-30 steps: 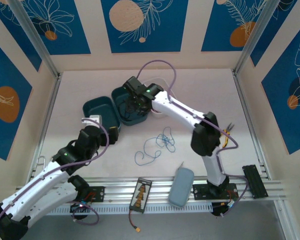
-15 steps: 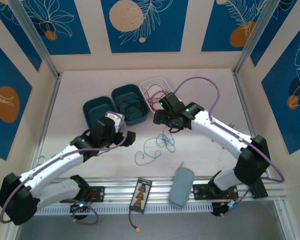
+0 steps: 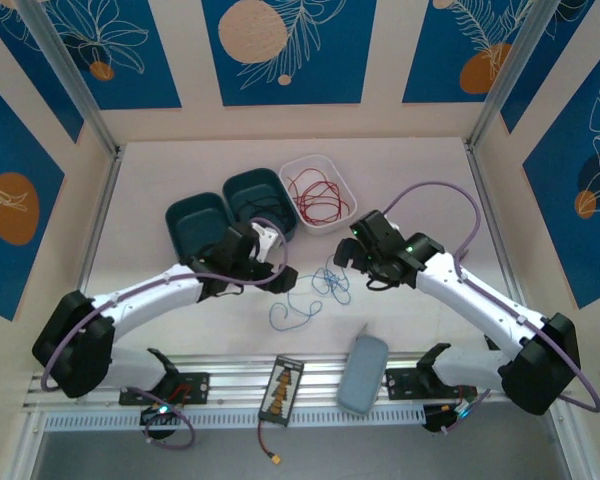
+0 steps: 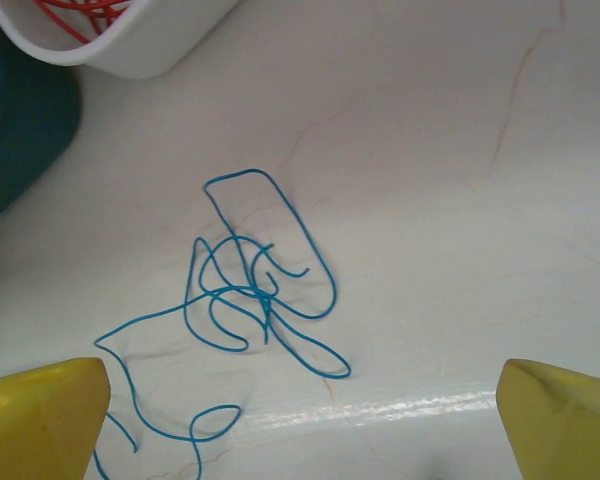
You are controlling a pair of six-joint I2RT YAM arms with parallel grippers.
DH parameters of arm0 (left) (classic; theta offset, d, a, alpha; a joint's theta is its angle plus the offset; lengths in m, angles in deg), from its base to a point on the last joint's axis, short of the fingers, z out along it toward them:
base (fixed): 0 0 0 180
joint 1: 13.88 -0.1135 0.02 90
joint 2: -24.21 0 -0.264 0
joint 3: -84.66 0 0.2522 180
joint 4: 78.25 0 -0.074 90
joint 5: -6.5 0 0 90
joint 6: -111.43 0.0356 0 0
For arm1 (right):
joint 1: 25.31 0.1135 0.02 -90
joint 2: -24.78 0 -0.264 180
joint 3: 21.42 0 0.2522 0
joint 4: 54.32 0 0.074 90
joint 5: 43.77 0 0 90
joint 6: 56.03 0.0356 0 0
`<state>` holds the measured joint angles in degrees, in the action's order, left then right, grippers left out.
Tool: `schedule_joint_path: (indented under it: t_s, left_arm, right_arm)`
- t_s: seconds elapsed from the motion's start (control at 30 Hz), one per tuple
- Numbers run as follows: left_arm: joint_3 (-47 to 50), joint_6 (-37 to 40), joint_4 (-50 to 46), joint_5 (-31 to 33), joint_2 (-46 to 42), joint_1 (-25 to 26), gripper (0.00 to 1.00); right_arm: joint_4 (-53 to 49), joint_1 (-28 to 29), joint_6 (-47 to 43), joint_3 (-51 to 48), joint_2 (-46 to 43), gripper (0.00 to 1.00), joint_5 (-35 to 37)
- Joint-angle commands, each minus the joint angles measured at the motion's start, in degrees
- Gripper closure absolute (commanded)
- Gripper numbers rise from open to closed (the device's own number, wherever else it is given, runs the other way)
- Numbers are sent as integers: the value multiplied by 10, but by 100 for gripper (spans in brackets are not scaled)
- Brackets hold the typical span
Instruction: Untangle the cables
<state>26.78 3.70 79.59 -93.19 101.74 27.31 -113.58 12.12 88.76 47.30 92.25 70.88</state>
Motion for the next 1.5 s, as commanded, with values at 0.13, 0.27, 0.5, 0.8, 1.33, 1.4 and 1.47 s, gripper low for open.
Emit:
schedule_joint_path:
  t_s: [0.13,0.27,0.5,0.8,1.33,1.4,1.47]
  left_arm:
    - [-45,53,-11,-52,73,10,11]
    - [-62,72,-14,-79,111,15,17]
    - [-115,120,-52,-40,188,45,39]
    - [-124,110,-27,-32,232,50,62]
    - [-85,95,-11,6,96,51,100]
    - [-85,95,-23,5,78,51,100]
    - [-87,98,-34,3,63,51,100]
  right_arm:
    - [-3,-17,20,-20,-22,1,-7]
    - [-3,-19,22,-22,-21,1,-9]
    - [14,-19,20,-36,-21,1,-30]
    - [59,-23,10,-57,-10,11,-76]
    - [120,-28,-5,-50,78,40,-156]
    - [128,-28,-7,-49,81,41,-163]
    - [136,-27,-10,-49,82,40,-168]
